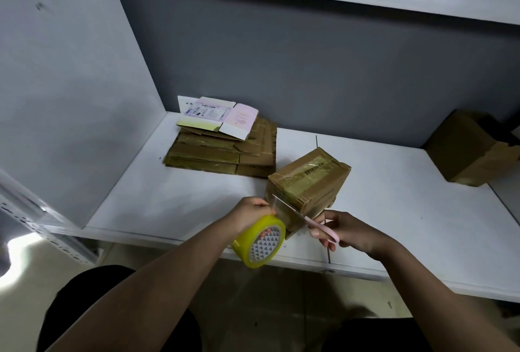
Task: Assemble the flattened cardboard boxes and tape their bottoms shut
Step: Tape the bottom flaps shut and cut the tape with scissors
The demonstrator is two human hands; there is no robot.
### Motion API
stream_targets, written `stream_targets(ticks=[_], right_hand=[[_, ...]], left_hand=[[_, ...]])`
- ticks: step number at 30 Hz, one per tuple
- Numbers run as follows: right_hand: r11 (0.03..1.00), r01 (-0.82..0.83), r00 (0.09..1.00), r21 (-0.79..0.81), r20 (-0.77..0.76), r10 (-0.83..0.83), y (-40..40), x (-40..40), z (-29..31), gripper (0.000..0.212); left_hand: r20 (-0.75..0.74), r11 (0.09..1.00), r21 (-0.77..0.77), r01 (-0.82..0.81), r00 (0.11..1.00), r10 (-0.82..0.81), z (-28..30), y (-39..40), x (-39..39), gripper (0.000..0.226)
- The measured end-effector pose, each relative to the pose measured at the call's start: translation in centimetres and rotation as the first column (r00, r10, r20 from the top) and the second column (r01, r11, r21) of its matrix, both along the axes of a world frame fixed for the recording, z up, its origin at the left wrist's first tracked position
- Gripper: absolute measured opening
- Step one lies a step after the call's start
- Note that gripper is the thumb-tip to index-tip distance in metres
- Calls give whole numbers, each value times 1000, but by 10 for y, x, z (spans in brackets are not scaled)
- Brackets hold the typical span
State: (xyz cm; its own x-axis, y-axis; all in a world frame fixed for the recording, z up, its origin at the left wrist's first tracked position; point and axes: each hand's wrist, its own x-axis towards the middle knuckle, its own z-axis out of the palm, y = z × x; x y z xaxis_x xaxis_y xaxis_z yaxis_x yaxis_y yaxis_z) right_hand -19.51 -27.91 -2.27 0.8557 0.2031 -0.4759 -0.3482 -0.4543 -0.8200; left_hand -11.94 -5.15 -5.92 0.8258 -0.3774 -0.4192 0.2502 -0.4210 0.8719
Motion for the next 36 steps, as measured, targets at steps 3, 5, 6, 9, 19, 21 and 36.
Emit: stream_targets(ticks=[3, 5, 6, 9, 19, 21, 36], right_hand=[[998, 8, 999, 62, 32, -10, -2, 0, 0, 9], [997, 14, 999, 73, 40, -17, -3, 0, -1, 8], [997, 15, 999, 74, 43, -18, -3, 1, 0, 8], [997, 8, 999, 73, 52, -12, -5, 2, 0, 8], [1000, 3, 998, 30, 58, -4, -5, 3, 3, 20], [1000, 1, 999, 3, 55, -1, -4, 3, 4, 29], [1000, -17, 999, -6, 44, 17, 4, 7, 14, 20]], left_hand=[[5, 1000, 5, 7, 1000, -7, 1, 0, 1, 20], [8, 1000, 20, 22, 1000, -22, 2, -1, 2, 21], [5, 999, 24, 24, 1000, -24, 3, -1, 2, 21], [-19, 1000, 21, 19, 1000, -19, 5, -3, 2, 23], [-37, 999, 27, 19, 999, -18, 10, -4, 3, 27], [-39, 999, 20, 25, 999, -24, 10, -3, 2, 27], [5, 997, 76, 15, 1000, -16, 9, -1, 3, 24]])
